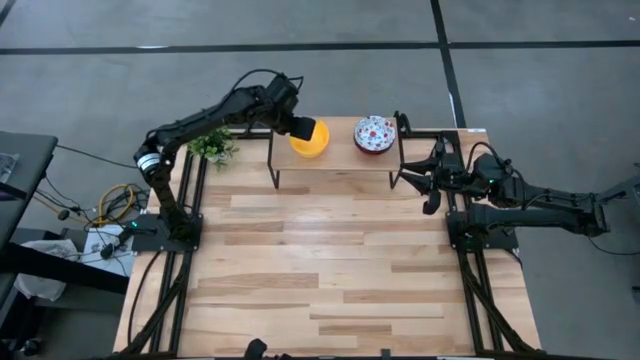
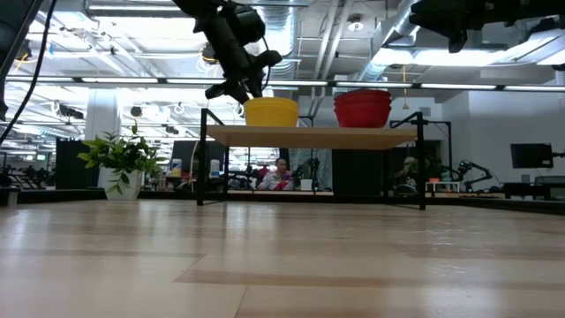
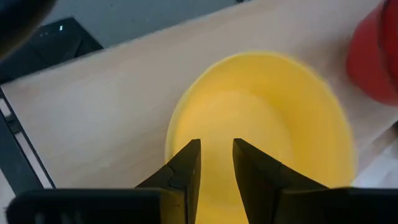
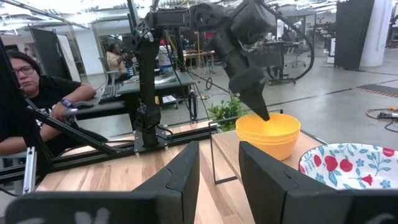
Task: Pick & Place Mini bowls
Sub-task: Stack the yellow bowl on top of the yellow bowls on the shelf, then return to Home Position
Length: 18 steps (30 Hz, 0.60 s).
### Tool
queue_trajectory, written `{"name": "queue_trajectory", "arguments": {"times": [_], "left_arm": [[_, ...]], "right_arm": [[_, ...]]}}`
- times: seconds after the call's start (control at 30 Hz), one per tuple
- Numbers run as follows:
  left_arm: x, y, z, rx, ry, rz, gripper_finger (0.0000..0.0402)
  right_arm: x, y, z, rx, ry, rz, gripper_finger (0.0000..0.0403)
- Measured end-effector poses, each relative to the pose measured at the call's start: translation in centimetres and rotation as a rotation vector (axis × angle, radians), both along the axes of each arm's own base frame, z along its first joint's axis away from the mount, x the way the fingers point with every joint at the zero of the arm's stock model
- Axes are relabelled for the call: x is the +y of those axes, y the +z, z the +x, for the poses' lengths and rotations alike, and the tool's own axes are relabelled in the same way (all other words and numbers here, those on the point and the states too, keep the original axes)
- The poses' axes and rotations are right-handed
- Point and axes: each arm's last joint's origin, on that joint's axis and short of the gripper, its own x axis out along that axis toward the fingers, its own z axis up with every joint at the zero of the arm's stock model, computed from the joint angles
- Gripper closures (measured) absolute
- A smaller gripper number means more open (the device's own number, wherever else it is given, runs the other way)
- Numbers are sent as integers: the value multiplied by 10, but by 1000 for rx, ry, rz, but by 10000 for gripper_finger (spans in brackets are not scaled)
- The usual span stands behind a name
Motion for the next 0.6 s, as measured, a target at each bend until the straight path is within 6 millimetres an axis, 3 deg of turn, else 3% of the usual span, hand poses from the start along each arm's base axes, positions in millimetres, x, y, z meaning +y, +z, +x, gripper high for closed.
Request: {"name": "queue_trajectory", "arguments": {"times": [0.17,0.4,0.6], "left_arm": [[-1,1,-1,-21,20,2,309],[-13,39,-12,-139,18,137,309],[-44,66,-24,-158,-114,277,310]], "right_arm": [[0,0,0,0,0,0,301],[0,0,0,-2,0,7,301],[0,0,0,-2,-13,8,301]]}}
